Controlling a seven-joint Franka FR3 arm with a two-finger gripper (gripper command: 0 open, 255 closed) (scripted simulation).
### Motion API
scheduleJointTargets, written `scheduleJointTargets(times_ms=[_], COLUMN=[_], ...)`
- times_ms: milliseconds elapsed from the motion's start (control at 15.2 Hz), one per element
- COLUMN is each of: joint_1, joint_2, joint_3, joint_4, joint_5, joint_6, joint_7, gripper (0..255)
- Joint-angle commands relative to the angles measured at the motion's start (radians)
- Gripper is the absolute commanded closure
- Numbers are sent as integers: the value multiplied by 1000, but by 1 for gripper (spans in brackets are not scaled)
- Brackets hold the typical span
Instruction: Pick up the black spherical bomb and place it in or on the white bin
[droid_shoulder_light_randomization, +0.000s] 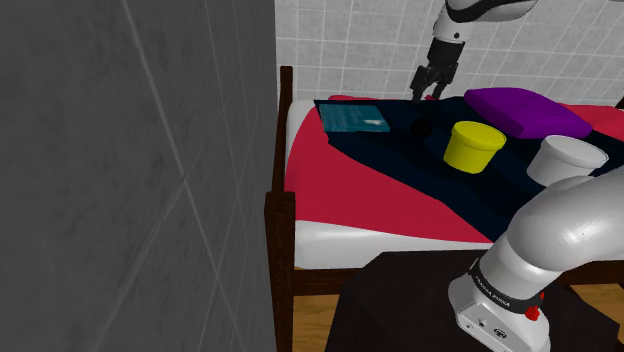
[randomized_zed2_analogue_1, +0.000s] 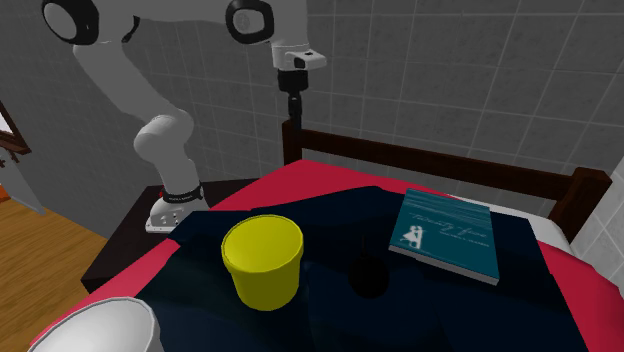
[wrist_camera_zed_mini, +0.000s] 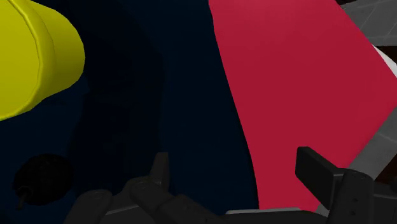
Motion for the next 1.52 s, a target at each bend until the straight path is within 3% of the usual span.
scheduleJointTargets(times_ms=[0,396,858,1452], joint_1=[-9,-35,-77,-188], joint_2=[65,261,509,850], joint_3=[-27,-104,-176,-213], joint_4=[33,141,314,625], joint_5=[-6,4,65,188], joint_6=[31,112,170,168], joint_7=[-20,-85,-174,-280], gripper=[0,0,0,0])
